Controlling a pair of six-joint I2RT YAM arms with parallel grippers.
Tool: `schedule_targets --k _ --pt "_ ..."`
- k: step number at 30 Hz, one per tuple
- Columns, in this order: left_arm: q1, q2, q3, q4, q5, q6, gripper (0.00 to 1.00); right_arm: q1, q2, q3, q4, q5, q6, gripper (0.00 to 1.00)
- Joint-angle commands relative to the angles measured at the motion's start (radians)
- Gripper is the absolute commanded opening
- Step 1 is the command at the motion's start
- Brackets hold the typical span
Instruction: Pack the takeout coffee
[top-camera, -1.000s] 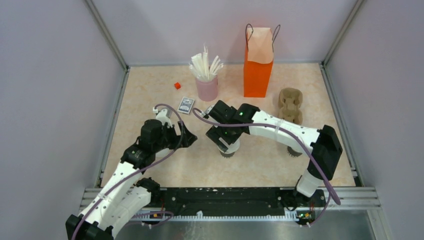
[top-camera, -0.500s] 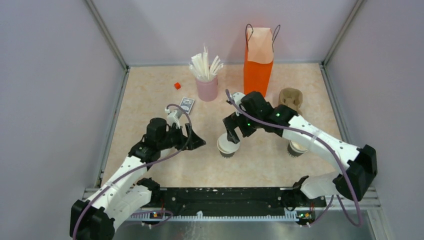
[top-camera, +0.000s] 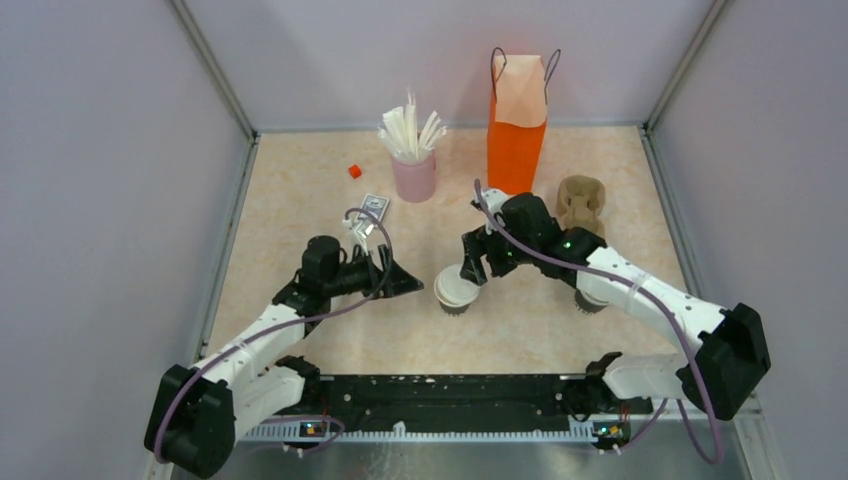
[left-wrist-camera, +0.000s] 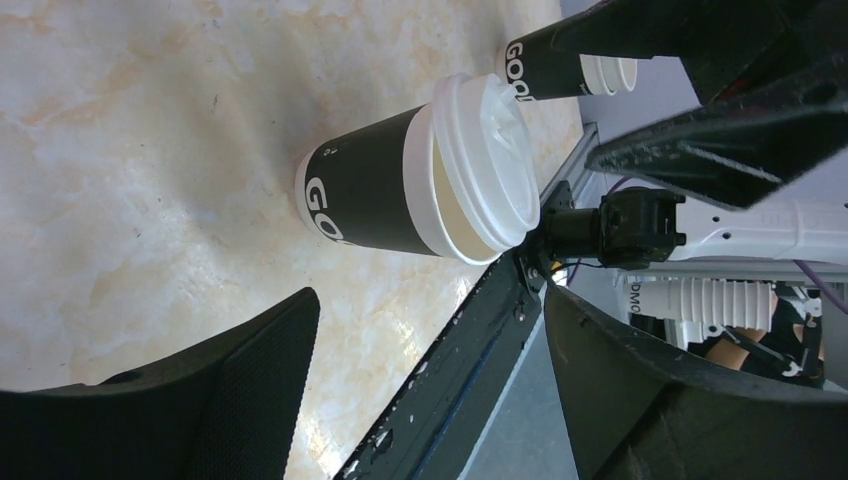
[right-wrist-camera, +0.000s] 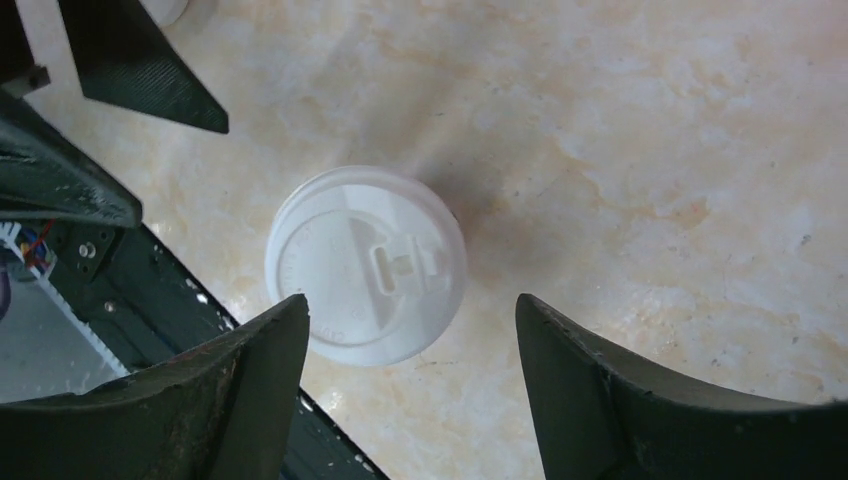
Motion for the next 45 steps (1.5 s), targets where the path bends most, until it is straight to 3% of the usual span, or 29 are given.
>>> schedule_targets --k 1,4,22,45 --pt "0.0 0.021 -0.022 0.157 0.045 -0.057 0.87 -0.057 -0.085 -0.094 0.187 -0.033 0.132 0.7" --pt "-0.003 0.04 -0.022 0.18 0.047 -0.069 0.85 -0.077 -0.109 -0.169 0.288 -0.094 0.194 0.67" --pt "-0.052 0.137 -0.086 0.375 0.1 -0.178 0.73 -0.086 -0.051 -0.208 0.321 -0.095 0.175 0.68" --pt "-0.069 0.185 -0.11 0.486 0.098 -0.224 0.73 -0.086 -0.073 -0.248 0.407 -0.241 0.228 0.7"
